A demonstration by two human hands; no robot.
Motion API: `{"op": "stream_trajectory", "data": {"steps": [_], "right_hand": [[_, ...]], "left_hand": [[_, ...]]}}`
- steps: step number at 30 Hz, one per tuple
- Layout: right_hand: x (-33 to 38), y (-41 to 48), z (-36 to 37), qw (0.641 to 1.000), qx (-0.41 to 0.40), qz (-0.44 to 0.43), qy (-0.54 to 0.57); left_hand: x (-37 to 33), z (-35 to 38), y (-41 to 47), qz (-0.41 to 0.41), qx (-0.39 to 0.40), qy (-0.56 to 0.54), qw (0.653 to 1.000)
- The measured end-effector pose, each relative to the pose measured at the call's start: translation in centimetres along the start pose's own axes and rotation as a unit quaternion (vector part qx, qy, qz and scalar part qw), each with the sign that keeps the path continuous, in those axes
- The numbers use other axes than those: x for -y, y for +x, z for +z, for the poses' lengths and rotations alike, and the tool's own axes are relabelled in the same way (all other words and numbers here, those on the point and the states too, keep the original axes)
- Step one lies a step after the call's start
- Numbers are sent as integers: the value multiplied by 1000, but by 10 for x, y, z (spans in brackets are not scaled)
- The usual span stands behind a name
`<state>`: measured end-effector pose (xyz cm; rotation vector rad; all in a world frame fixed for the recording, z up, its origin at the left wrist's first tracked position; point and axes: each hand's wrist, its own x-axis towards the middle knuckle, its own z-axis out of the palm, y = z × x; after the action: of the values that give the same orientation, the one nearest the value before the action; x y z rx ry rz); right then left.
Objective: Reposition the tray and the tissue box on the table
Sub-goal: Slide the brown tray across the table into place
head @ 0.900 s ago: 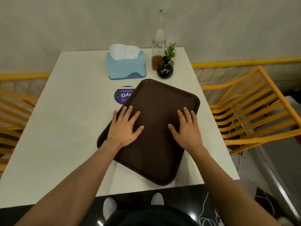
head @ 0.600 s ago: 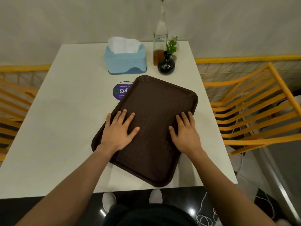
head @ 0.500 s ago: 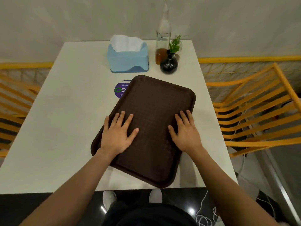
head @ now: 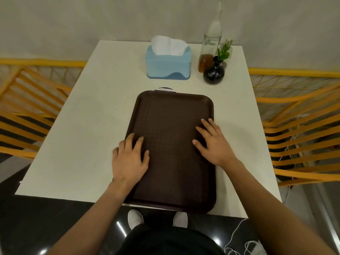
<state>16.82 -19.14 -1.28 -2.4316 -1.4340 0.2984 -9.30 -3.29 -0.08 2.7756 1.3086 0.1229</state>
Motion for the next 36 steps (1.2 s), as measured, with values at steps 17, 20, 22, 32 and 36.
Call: {"op": "stream_trajectory", "data": {"steps": [17,20,22,32,36], "right_hand": [[38,-18,14,985,-75,154,6],[50,-5,18,988,-68,136,-4],[59,6,21,990,-63,126,-11],[126,55,46,994,-43,96,-17],[158,72,57,994,-23,107,-20]], "left_hand": [[49,4,-5,-67,-30,-30,997],[62,4,-11,-93,-28,-32,995],[72,3,-13,-112,-31,-37,993],[148,0,-2,-155,-50,-48,985],[183,-4,7,-168,-44,-60,983]]}}
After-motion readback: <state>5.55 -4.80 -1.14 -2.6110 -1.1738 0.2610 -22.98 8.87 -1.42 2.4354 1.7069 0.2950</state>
